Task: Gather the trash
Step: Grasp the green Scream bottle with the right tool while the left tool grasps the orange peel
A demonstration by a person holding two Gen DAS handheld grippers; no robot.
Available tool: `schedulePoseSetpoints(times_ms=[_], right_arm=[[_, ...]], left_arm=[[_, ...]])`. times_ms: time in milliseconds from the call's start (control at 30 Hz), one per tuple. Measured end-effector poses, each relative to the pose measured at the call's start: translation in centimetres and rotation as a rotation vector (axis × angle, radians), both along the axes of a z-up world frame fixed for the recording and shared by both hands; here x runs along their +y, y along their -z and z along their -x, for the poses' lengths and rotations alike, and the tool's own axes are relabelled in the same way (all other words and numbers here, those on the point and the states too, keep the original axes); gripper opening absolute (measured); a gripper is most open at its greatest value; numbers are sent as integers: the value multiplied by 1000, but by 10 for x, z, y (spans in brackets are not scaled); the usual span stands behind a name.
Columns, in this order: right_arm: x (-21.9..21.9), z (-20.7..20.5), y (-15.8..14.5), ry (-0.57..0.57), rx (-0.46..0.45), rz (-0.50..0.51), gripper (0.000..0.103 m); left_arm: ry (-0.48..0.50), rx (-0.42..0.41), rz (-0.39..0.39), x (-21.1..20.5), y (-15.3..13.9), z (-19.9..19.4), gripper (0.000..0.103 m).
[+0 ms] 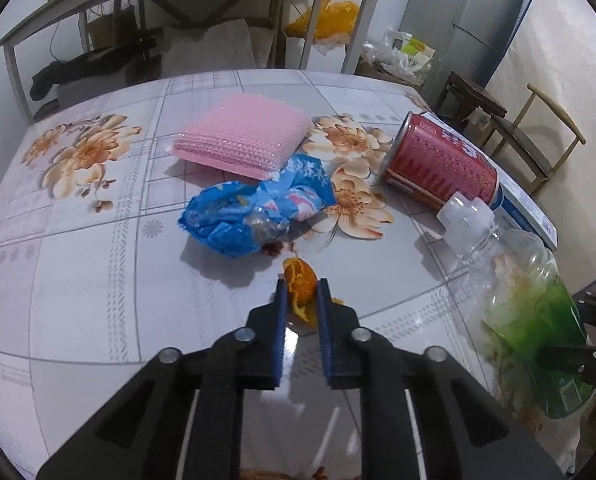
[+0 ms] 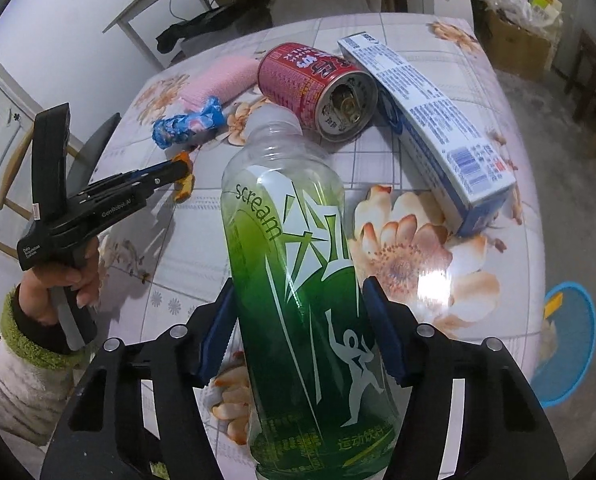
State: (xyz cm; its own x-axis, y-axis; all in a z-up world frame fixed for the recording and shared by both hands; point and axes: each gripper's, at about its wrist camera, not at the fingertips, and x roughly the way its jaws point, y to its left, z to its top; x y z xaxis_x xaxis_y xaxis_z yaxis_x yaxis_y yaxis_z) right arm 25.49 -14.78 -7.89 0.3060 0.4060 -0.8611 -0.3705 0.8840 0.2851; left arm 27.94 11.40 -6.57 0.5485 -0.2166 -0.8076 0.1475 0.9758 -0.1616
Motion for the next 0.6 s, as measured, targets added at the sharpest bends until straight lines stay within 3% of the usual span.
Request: schedulePoseSetpoints(times_ms=[600], right_arm=[[-15,73,3,53,22,-26,60]], left_arm=[[107,68,152,-17,0,105,10]])
